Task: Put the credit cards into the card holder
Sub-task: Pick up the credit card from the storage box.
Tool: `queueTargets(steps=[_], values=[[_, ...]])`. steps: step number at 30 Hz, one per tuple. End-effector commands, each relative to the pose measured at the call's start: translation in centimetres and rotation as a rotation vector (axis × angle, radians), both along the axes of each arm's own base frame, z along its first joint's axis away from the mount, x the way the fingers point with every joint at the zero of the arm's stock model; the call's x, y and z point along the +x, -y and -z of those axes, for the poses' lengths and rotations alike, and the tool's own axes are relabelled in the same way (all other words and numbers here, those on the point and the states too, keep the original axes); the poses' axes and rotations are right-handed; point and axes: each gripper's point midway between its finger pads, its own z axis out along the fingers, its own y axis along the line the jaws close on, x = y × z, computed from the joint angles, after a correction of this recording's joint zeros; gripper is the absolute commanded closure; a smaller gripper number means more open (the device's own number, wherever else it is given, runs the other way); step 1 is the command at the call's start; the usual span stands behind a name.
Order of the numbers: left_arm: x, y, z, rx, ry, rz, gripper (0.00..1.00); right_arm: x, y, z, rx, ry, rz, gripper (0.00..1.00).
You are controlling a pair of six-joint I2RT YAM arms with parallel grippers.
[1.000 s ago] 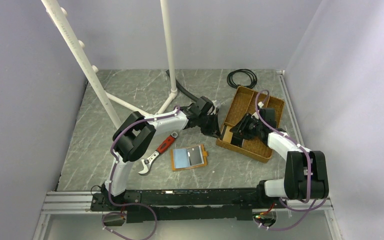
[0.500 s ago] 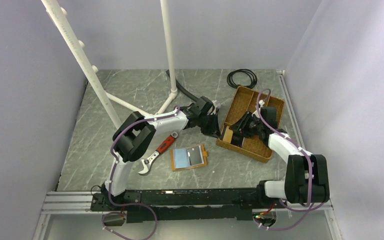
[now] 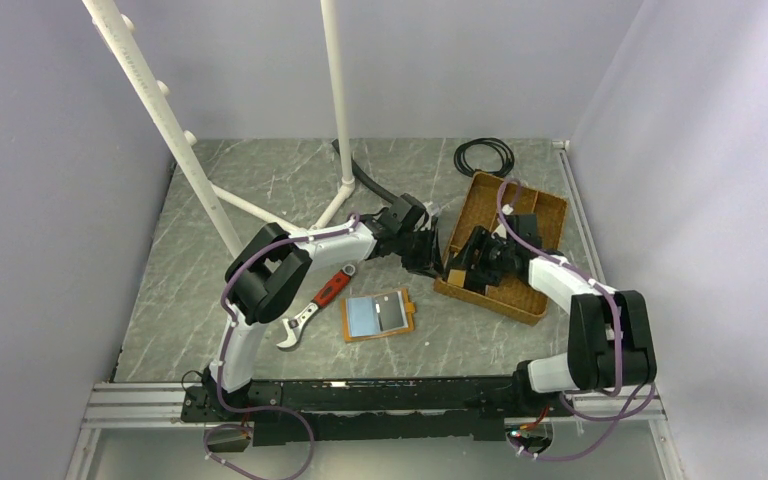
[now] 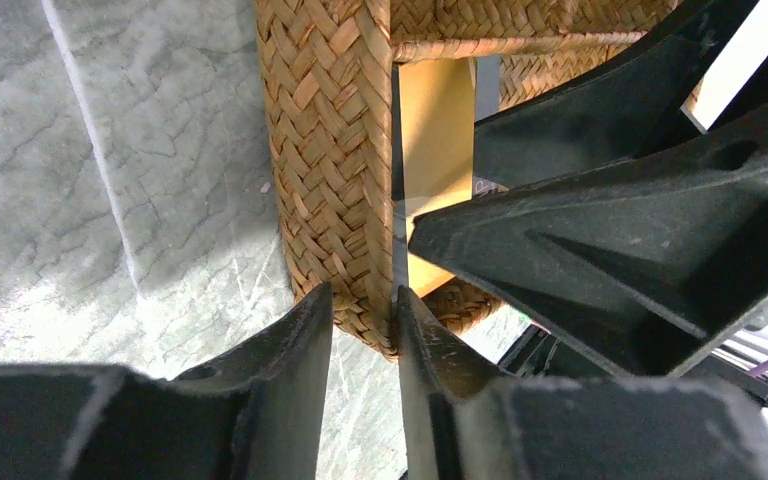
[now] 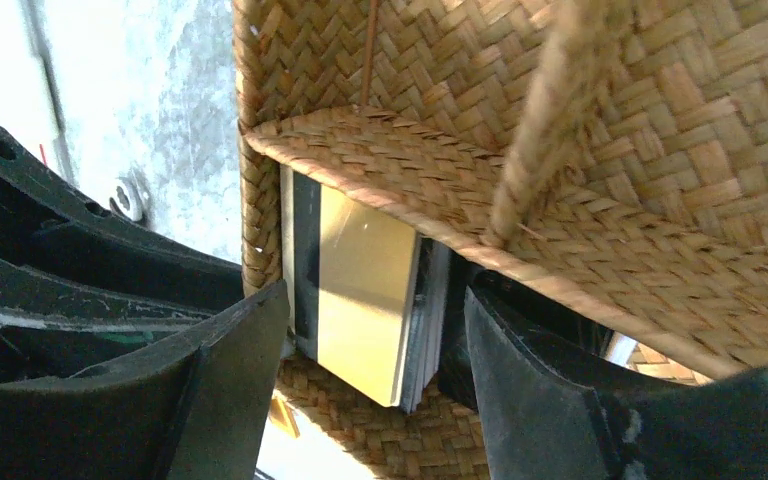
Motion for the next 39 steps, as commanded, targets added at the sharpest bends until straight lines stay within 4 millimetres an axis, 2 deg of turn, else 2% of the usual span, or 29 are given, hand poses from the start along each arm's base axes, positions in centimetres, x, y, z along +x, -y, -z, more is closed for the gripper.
queueTargets(steps=[1,3,9,17,19,22,25,29,35,37,39], values=[[-1.7,0.1,-1.7,-0.025,-0.009,0.037,0.62,-0.4,0.8,1.5,-0.111,-0.048,0.0,0.34],[-1.7,-0.2,-1.9,-0.014,0.0,0.034,0.57,-0.8,1.6,1.9,-0.146,-0.065,0.028,0.46],[-1.7,-0.8,-1.9,0.006,0.013,0.031,0.47,-1.5,2.7,2.4,-0.166,-0.076,0.055,0.63],[-1.5,-1.3,-3.5,0.012,0.048,0.028,0.36,-1.6,3.7,2.2,-0.166,-0.062,0.077,0.68],[-1.5,-1.3,-4.3,-0.002,0.056,0.034,0.34,-1.4,3.2,1.5,-0.142,-0.021,0.049,0.58],[-1.8,-1.1,-5.7,-0.028,0.061,0.053,0.26,-0.5,1.6,-0.5,-0.054,0.092,-0.018,0.36],[-1.9,-1.1,-7.1,-0.054,0.073,0.054,0.19,0.1,0.3,-1.6,0.019,0.154,-0.053,0.22],[-2.1,-1.2,-8.6,-0.075,0.083,0.058,0.17,0.6,-0.3,-0.2,0.052,0.129,-0.079,0.2],[-2.8,-1.9,-10.0,-0.098,0.093,0.053,0.16,-0.4,0.1,1.9,0.041,0.048,-0.056,0.2],[-2.9,-2.1,-10.5,-0.104,0.102,0.051,0.16,-1.0,1.1,2.6,0.004,0.007,-0.013,0.24],[-3.0,-2.2,-11.1,-0.109,0.114,0.053,0.16,-1.8,0.9,3.0,0.018,-0.023,-0.016,0.31]])
